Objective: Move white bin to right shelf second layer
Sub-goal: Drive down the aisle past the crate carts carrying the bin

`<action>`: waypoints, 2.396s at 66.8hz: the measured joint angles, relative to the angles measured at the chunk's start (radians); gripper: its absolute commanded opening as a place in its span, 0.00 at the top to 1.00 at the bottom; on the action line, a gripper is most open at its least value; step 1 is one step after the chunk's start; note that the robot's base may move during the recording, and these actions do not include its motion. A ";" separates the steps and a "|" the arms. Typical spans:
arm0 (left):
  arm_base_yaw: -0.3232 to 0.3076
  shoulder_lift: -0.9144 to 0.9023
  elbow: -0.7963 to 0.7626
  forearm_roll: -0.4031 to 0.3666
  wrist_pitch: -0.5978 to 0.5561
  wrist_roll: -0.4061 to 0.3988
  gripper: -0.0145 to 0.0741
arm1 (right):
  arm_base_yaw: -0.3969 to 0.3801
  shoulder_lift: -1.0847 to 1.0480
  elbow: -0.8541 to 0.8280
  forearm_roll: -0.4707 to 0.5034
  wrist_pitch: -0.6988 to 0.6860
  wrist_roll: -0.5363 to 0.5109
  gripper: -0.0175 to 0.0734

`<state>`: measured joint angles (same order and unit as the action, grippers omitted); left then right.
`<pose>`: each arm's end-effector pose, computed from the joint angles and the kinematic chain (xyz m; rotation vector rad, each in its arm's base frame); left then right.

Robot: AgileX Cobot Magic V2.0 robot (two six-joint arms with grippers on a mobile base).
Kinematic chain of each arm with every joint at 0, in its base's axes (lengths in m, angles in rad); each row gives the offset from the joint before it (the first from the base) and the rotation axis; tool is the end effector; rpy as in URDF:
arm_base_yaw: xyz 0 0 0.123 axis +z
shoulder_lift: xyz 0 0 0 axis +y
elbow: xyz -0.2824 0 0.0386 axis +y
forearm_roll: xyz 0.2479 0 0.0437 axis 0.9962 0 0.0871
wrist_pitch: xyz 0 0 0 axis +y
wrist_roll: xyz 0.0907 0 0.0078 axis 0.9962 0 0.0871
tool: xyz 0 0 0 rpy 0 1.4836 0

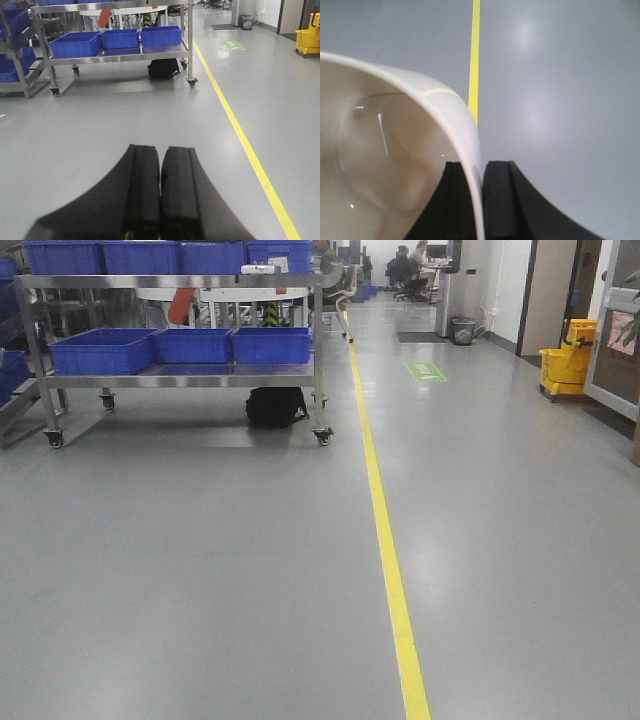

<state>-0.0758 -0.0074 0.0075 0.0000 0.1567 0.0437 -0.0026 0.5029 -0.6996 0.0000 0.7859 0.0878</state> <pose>0.0559 -0.0042 0.1967 0.0980 1.6375 -0.0246 0.0855 -0.0002 0.3403 0.0937 2.0711 0.0523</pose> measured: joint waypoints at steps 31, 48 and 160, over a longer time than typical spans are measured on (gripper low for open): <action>0.000 0.000 0.000 0.000 0.000 0.000 0.74 | 0.000 0.000 0.000 0.000 0.000 0.000 0.75; 0.000 0.000 0.000 0.000 0.000 0.000 0.74 | 0.000 0.000 0.000 0.000 0.000 0.000 0.75; 0.000 0.000 0.000 0.000 0.000 0.000 0.74 | 0.000 0.000 0.000 0.000 0.000 0.000 0.75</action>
<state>-0.0758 -0.0074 0.0075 0.0000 0.1567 0.0437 -0.0026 0.5029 -0.6996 0.0000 0.7859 0.0878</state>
